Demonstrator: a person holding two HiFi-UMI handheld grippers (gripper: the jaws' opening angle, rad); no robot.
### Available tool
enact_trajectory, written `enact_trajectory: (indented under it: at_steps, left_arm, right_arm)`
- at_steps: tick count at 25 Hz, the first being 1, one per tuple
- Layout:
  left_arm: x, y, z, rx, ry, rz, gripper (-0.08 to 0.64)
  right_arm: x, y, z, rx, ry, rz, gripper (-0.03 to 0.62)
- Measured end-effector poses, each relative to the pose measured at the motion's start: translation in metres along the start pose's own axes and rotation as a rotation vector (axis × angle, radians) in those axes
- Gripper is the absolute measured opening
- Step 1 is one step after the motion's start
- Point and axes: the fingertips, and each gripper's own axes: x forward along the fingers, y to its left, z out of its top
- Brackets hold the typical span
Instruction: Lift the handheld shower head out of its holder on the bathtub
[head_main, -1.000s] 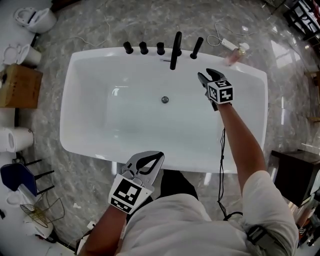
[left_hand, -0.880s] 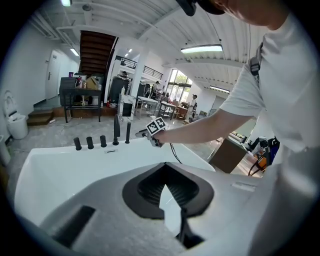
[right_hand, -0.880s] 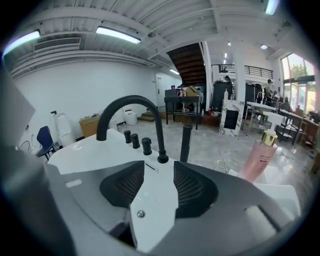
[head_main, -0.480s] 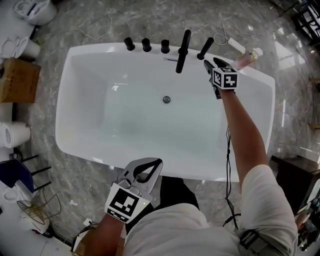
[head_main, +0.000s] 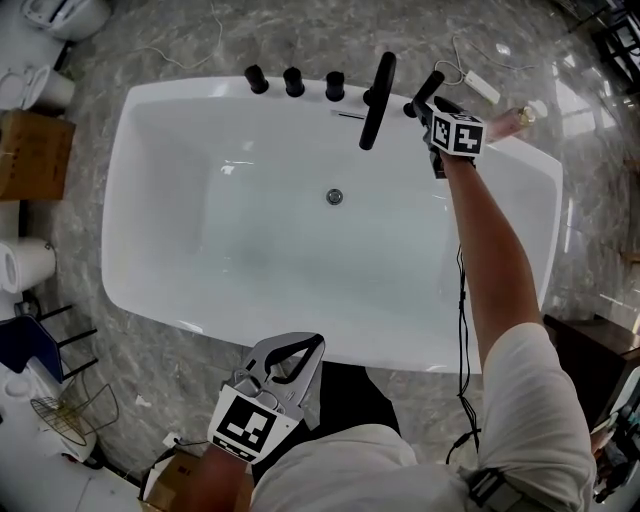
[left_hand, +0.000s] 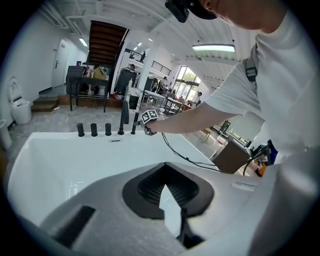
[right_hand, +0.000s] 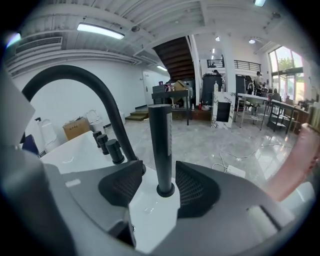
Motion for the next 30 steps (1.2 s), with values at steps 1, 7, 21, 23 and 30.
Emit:
enact_trajectory:
  at_steps: [1,7,21,23,30]
  left_arm:
    - [0.002,0.001,-0.003,-0.009,0.003,-0.002,0.008]
    - [0.009,0.005,-0.014,-0.047,0.016,-0.012,0.007]
    - [0.003,0.015,-0.027,-0.067,0.013,-0.001,0.008]
    - [0.001,0.015,-0.027,-0.062,0.008,0.0,0.008]
    - [-0.01,0.005,-0.025,-0.054,-0.016,-0.007,0.007]
  right_arm:
    - [0.004,-0.001,0.0,0.003,0.0,0.0,0.222]
    - [0.022,-0.005,0.0,0.043,0.0,-0.009,0.224]
    - [0.03,-0.005,-0.002,0.018,0.019,-0.044,0.149]
    - [0.024,-0.005,0.0,0.018,0.012,-0.053,0.149]
    - [-0.006,0.007,0.018,-0.02,-0.014,-0.071,0.147]
